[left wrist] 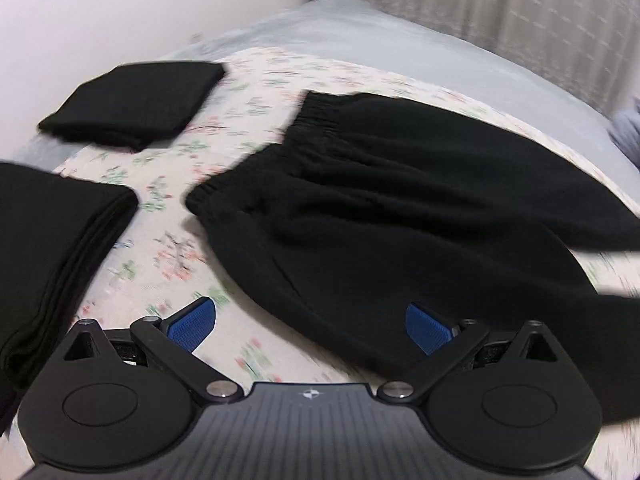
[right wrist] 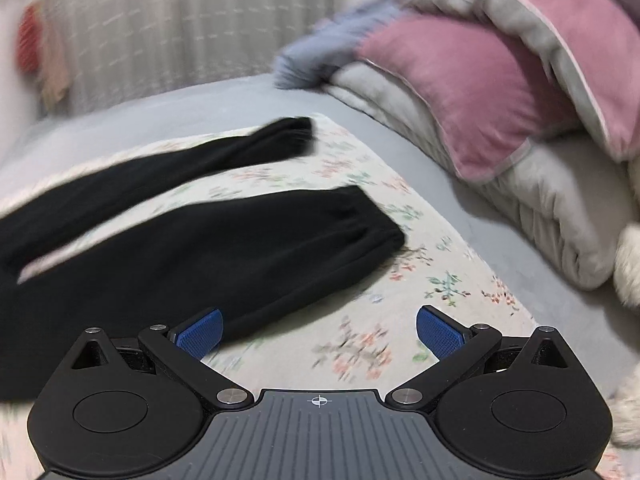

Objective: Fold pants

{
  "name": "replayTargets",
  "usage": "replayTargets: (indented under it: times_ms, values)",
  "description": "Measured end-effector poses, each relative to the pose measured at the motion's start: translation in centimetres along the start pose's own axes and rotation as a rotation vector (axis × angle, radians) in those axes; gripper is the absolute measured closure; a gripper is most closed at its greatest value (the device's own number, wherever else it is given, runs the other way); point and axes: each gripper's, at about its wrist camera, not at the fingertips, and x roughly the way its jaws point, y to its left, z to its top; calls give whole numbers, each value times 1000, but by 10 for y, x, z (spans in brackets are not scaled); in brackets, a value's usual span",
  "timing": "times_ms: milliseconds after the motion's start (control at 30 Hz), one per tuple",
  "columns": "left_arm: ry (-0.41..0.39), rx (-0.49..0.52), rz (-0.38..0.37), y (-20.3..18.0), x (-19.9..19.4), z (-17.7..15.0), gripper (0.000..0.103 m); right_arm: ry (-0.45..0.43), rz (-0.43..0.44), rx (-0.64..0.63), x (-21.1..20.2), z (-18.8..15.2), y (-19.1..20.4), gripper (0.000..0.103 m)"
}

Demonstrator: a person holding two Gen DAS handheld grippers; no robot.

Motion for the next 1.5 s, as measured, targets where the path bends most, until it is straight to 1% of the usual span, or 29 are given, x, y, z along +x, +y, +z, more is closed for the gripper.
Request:
replayTargets:
  times_ms: [67,100,133,167,200,233,267,367,400,433,500,533,567,600,667,733,767,833,867,900,933,967,1000,1100,1200,1367,1500]
  values:
    - [-19,-49,-2,18,17,7,0,30,-8,97,20,8,-19,1]
    - [-14,-66,1,25,26,8,0,55,-9,150,32,10,-29,2]
    - [-3,-89,0,32,36,9,0,85,0,208,43,11,-39,3]
    - [14,-115,-1,38,45,9,0,99,19,260,50,11,-49,6]
    - [32,-139,-8,44,52,8,0,109,43,315,57,10,-57,6]
    - [44,-164,-23,50,58,9,0,115,58,352,59,10,-62,6]
    - [52,-183,-37,54,62,10,0,102,74,390,61,11,-67,8]
    - [30,-186,-77,58,69,15,0,74,95,453,68,15,-71,19]
    - [32,-176,-80,58,73,15,0,65,101,465,73,17,-72,26]
    - [43,-165,-78,55,76,15,0,58,105,467,76,18,-70,30]
    - [39,-153,-81,52,80,17,0,57,102,448,81,21,-63,45]
    - [34,-146,-90,51,80,19,0,51,99,433,85,24,-61,50]
    - [27,-142,-108,50,81,21,3,49,97,416,88,26,-57,61]
    - [26,-139,-118,48,79,22,6,49,102,405,90,28,-55,69]
    - [23,-129,-127,44,82,26,8,56,113,395,93,31,-51,73]
    - [21,-120,-125,40,83,28,11,53,114,384,94,32,-47,80]
    - [18,-116,-123,39,84,29,15,53,113,379,93,32,-46,84]
    - [8,-106,-122,36,85,31,24,51,115,369,92,33,-46,89]
    - [3,-104,-117,36,84,31,32,46,113,364,90,33,-46,92]
    - [-2,-99,-109,36,84,32,43,33,113,359,87,34,-46,95]
    - [-6,-94,-98,36,85,33,49,22,113,359,84,35,-47,96]
    - [-11,-92,-82,36,85,33,64,8,115,358,80,36,-47,97]
    - [-15,-92,-67,39,86,34,70,-10,119,354,75,37,-46,98]
    - [-18,-103,-76,45,86,35,77,-57,119,312,62,42,-41,98]
    - [-33,-83,-67,44,84,33,80,-80,102,279,55,44,-36,99]
    - [-49,-74,-48,42,80,31,83,-109,86,275,43,47,-35,99]
    - [-59,-114,-58,52,70,32,84,-140,91,277,31,51,-37,100]
